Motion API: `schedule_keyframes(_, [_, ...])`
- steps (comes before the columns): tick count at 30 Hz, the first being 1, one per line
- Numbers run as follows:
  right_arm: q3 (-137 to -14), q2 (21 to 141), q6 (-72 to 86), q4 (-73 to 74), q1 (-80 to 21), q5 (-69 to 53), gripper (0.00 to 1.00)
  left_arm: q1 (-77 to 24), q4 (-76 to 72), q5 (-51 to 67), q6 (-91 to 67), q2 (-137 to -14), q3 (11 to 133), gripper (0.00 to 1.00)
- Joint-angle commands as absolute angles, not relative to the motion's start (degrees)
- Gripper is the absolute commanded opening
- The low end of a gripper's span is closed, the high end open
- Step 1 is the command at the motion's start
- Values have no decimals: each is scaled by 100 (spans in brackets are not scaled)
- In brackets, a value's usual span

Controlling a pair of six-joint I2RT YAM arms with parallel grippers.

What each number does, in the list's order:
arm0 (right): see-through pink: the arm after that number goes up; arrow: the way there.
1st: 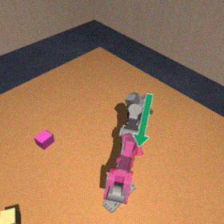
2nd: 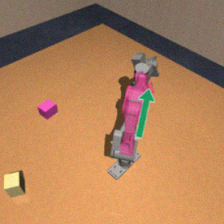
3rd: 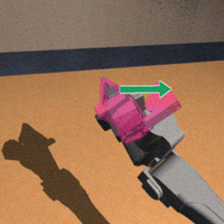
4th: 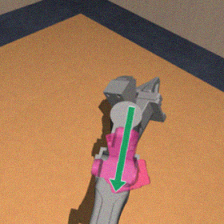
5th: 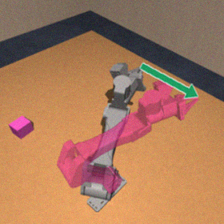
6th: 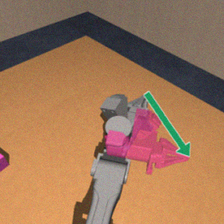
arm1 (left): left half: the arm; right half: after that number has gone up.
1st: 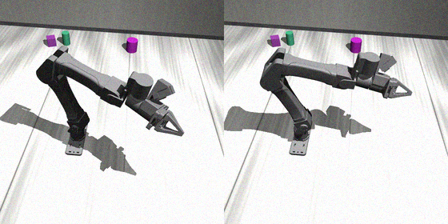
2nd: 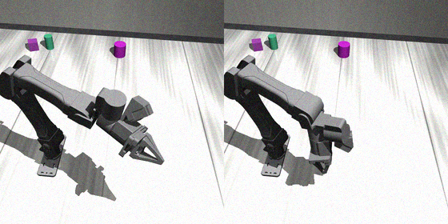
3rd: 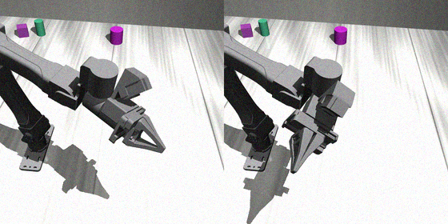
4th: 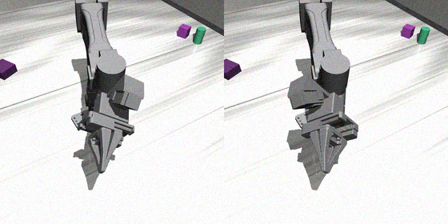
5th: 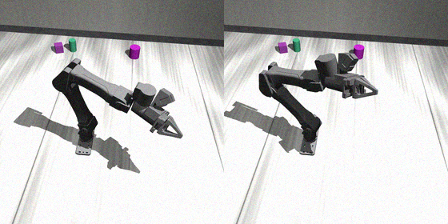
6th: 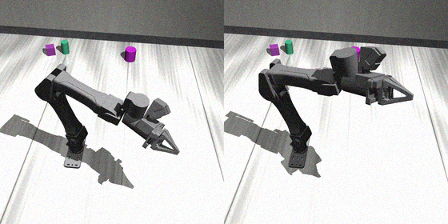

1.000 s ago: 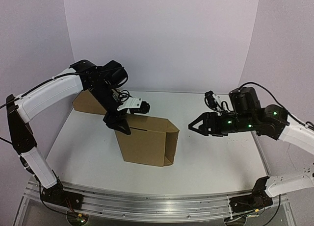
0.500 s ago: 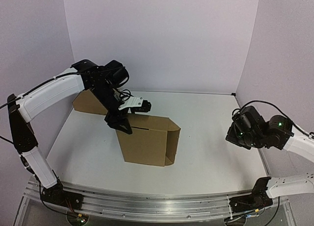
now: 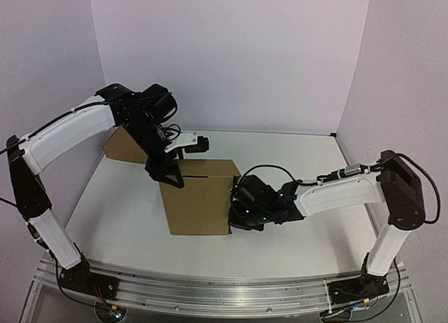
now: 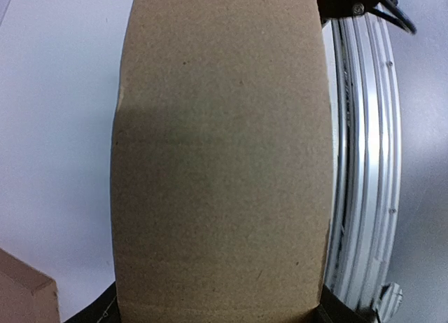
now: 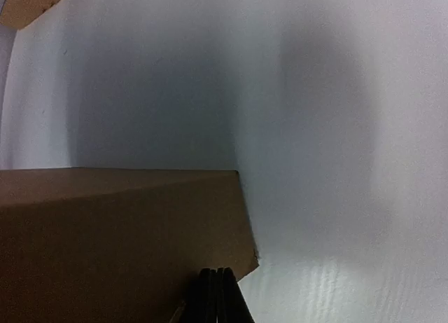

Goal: Fold the paper box

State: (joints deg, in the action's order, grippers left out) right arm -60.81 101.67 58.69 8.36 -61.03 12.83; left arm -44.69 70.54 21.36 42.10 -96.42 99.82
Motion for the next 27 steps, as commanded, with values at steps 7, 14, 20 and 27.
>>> schedule_keyframes(7, [-4637, 6485, 6403, 2447, -6407, 2266, 0, -4650, 6570, 2438, 4112, -9690, 9353, 24])
schedule_keyframes(14, [-4781, 5890, 6040, 3935, -5088, 2292, 0, -4648, 6471, 2612, 4077, -9656, 9280, 24])
schedule_keyframes(20, [-4365, 7336, 5772, 1065, -4304, 836, 0, -4648, 6378, 2749, 3959, -9627, 9303, 24])
schedule_keyframes(27, [-6621, 9889, 5587, -579, -5551, -1079, 0, -4644, 6232, 2822, 3711, -9695, 9390, 23])
